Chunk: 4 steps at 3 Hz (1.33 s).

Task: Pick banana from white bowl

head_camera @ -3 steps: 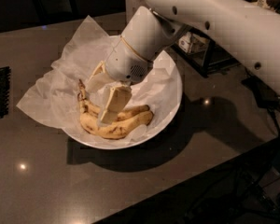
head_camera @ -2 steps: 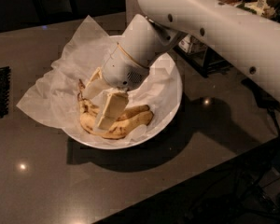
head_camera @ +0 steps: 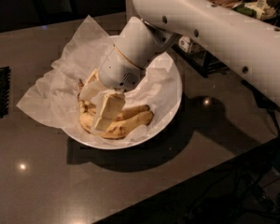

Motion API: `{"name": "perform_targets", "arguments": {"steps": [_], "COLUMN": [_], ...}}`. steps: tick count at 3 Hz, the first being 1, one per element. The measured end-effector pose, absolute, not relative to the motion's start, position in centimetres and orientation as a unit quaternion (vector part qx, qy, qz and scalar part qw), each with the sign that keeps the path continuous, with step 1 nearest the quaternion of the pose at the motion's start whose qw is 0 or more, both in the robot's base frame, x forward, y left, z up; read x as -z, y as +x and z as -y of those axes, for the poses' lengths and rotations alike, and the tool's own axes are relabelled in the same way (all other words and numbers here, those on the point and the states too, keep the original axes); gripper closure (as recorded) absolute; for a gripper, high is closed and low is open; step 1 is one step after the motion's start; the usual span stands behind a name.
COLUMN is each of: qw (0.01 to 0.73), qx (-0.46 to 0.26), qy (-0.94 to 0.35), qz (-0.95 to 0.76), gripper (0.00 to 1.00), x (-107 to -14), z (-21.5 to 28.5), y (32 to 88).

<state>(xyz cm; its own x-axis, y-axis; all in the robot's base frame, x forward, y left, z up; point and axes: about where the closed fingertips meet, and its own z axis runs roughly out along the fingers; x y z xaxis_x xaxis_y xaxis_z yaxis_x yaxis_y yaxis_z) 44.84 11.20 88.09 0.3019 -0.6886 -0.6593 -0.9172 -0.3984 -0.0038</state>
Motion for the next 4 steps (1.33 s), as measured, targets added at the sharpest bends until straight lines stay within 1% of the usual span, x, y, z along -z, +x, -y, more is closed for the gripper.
{"name": "perform_targets", "arguments": {"steps": [1,3,4], "qw": [0.195,0.222,0.221], "qx": [-0.292,-0.266,-0.268], "qy": [-0.768,-0.734,-0.735], "qz": [-0.536,-0.584,-0.582], "gripper": [0.34,0.33,0.34], "x": [-87.8,-88.5,-88.4], "z": [-10.5,-8.5,-9.0], "y": [44.9,45.4,46.2]}}
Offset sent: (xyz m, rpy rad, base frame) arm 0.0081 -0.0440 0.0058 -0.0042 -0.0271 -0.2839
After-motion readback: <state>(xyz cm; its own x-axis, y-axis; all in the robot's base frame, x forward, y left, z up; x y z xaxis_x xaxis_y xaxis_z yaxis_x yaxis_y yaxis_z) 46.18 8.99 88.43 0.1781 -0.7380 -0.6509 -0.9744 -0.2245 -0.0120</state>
